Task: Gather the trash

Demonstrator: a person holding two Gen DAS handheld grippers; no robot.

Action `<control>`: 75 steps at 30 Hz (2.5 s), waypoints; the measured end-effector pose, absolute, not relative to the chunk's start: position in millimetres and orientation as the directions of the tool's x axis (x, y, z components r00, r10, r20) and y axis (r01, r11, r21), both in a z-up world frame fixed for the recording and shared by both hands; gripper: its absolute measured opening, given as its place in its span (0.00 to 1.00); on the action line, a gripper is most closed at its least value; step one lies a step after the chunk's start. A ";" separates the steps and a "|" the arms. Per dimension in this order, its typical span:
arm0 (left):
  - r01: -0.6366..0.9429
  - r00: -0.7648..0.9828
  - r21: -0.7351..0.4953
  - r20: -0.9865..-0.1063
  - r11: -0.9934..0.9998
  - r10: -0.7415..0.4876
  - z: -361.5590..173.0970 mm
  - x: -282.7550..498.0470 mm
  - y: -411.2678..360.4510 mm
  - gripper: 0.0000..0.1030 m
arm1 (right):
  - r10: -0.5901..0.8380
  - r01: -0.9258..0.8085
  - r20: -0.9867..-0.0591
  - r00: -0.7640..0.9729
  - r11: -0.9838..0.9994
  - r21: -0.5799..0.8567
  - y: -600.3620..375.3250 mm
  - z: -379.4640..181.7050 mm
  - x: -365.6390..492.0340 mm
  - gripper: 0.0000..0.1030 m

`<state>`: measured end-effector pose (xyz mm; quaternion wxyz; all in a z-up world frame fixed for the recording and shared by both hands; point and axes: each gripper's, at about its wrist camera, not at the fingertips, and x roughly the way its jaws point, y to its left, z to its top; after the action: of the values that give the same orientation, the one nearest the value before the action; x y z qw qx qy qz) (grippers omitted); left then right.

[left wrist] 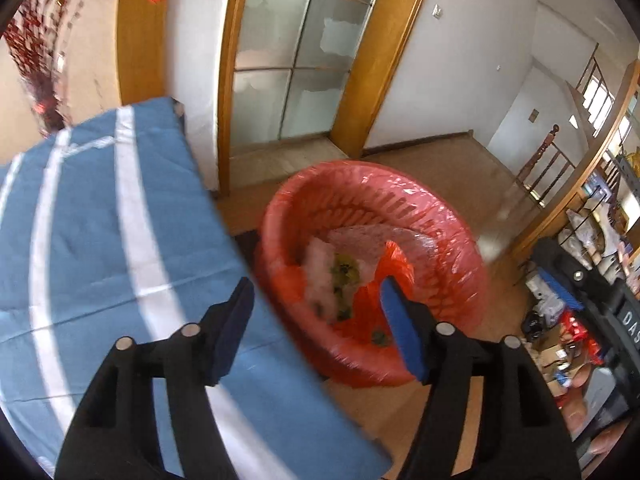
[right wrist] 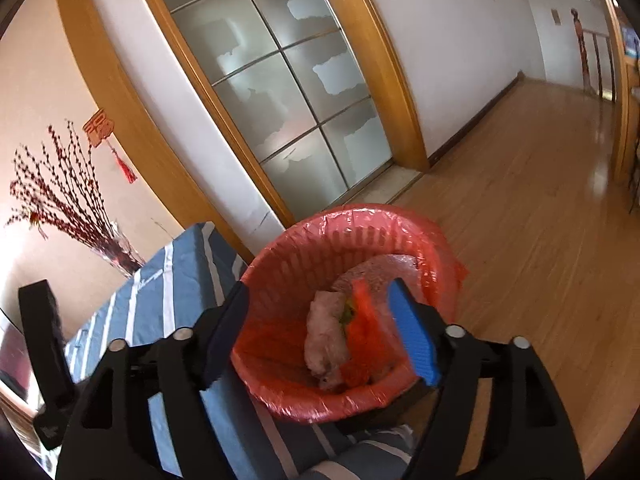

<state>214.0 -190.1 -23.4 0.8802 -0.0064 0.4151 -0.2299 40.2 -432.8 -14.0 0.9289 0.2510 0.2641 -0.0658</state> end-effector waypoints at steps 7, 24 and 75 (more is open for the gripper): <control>0.355 0.686 -0.114 -0.642 0.928 -0.341 -2.8 159.9 -129.7 0.84 | -0.067 0.233 -0.476 0.877 0.926 0.298 -394.1 4.4 2.0 0.88; 0.116 0.853 0.001 -0.512 0.993 -0.099 8.6 46.7 -36.8 0.96 | -0.093 0.179 -0.432 0.897 0.970 0.162 -314.7 8.1 -68.9 0.88; -0.001 0.907 0.033 -0.422 0.999 0.015 -2.3 -19.5 -20.6 0.96 | -0.224 0.270 -0.424 0.877 0.962 0.050 -279.2 -10.6 -116.7 0.88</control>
<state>-19.5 -20.6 -2.3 0.9762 0.0160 0.2162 0.0039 -116.7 -279.2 -10.6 0.9674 0.0538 0.2122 -0.1276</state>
